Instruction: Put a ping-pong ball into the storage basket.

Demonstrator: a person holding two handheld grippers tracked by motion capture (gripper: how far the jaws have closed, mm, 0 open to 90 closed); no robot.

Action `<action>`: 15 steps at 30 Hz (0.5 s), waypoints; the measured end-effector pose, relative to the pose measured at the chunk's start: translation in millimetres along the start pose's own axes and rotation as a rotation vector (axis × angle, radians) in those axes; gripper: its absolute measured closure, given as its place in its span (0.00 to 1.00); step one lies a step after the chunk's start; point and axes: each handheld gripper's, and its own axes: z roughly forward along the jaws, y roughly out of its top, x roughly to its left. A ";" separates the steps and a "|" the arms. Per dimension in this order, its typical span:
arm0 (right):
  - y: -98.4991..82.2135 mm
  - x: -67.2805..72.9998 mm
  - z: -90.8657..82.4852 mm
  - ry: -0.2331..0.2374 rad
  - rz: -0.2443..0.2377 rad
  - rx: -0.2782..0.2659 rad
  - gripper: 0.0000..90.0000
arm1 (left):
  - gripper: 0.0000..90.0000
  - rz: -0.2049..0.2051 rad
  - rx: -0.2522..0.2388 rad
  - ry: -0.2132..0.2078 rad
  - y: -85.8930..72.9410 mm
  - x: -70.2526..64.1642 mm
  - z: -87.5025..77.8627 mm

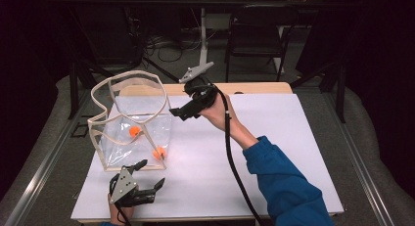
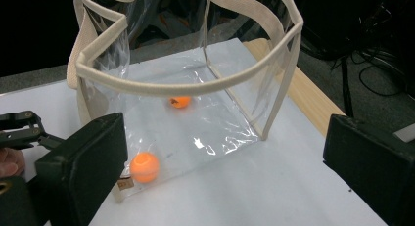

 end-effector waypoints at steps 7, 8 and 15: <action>-15.8 -1.1 -7.8 -0.019 0.000 0.032 0.01 | 0.18 0.000 0.001 -0.001 0.0 0.0 0.2; -18.2 -1.1 -8.6 -0.022 0.000 0.035 0.01 | 0.18 0.001 0.001 -0.001 0.0 0.0 0.4; -34.5 0.7 -14.0 -0.028 0.005 0.061 0.00 | 0.18 0.002 0.002 -0.001 0.3 -0.4 -0.3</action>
